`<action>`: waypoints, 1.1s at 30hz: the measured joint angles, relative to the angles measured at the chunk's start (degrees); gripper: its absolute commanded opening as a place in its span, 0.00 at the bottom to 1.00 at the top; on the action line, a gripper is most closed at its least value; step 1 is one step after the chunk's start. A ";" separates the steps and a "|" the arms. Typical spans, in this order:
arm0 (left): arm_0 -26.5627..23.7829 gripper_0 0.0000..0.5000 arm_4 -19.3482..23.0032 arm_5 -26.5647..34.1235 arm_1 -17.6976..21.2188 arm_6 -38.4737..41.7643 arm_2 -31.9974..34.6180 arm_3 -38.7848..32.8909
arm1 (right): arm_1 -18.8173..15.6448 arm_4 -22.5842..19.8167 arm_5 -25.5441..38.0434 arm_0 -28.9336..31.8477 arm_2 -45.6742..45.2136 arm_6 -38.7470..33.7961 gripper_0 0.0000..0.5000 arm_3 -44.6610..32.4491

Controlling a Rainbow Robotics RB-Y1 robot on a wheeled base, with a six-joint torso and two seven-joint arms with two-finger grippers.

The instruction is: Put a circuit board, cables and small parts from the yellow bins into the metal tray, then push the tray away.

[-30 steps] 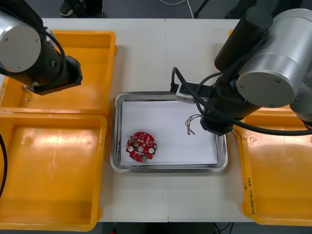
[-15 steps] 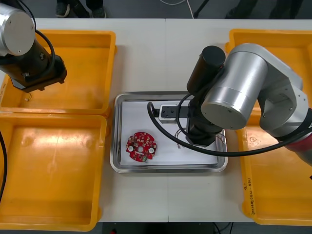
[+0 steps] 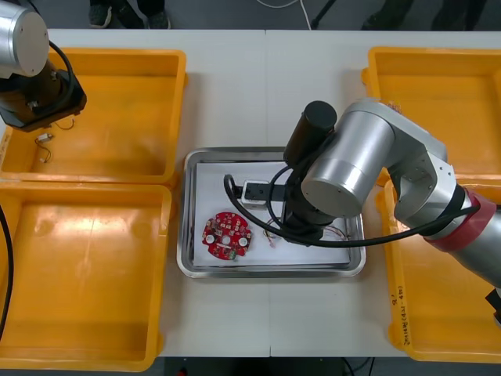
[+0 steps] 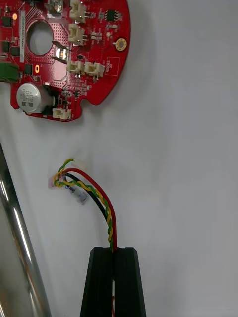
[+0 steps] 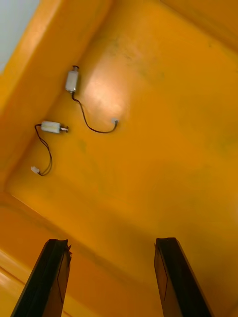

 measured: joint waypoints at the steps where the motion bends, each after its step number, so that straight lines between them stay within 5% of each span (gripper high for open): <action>1: -0.23 1.00 -0.82 -0.19 0.00 0.00 0.07 0.89 | 0.00 -0.07 0.00 0.15 0.24 0.00 0.00 0.00; 11: -2.33 1.00 -10.20 -4.31 -0.39 0.00 0.18 8.83 | 0.01 -0.43 0.17 2.24 0.54 -0.01 0.00 0.01; 25: -2.49 1.00 -9.88 -10.14 -4.56 0.00 0.22 12.08 | 0.86 4.43 -1.86 2.60 3.32 -0.15 0.00 0.02; 27: -2.53 1.00 -9.48 -11.81 -4.62 0.00 0.22 12.98 | 0.86 4.47 -1.86 2.61 3.47 -0.17 0.07 0.02; 32: -2.65 1.00 -8.62 -15.73 -4.63 0.00 0.22 15.09 | 0.86 5.20 -2.02 2.68 3.47 -0.18 0.60 0.02; 33: -2.65 1.00 -8.45 -16.58 -4.63 0.00 0.22 15.49 | 0.86 5.32 -2.28 2.68 3.47 -0.18 0.62 0.02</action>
